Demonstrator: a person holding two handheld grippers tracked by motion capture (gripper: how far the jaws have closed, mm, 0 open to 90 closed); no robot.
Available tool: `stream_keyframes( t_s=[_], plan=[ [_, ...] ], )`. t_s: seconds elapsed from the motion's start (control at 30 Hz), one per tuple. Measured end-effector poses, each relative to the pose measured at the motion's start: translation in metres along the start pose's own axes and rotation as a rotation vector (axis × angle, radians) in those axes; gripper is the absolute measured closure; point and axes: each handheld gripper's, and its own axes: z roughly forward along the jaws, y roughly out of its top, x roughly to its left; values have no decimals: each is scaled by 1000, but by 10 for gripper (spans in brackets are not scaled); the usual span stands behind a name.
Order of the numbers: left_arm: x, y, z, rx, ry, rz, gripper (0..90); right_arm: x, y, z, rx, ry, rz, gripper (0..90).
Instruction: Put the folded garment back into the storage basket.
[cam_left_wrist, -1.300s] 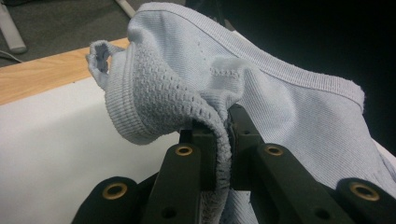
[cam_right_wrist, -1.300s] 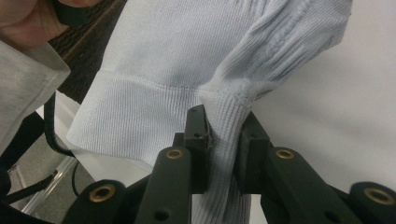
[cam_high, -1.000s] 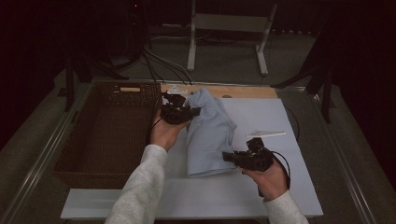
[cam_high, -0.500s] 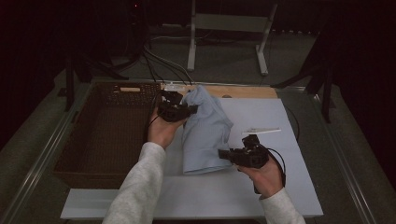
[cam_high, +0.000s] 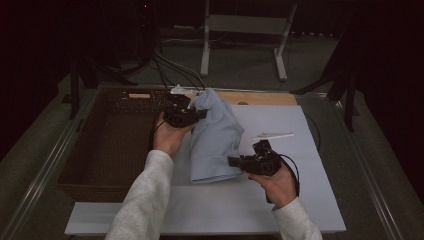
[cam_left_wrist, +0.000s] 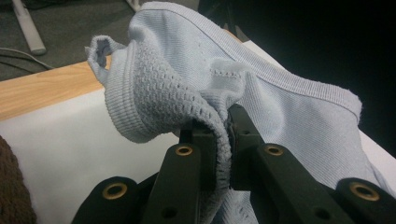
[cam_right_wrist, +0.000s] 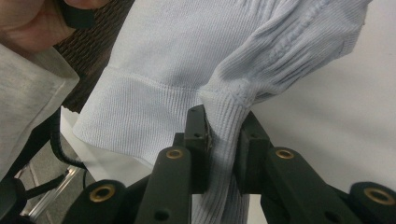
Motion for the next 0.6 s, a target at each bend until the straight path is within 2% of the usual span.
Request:
stream_keyframes(
  t_s=[0.6],
  plan=[
    [11, 2, -7, -8, 12, 2, 842, 7, 12, 13, 6, 12, -4, 783]
  ],
)
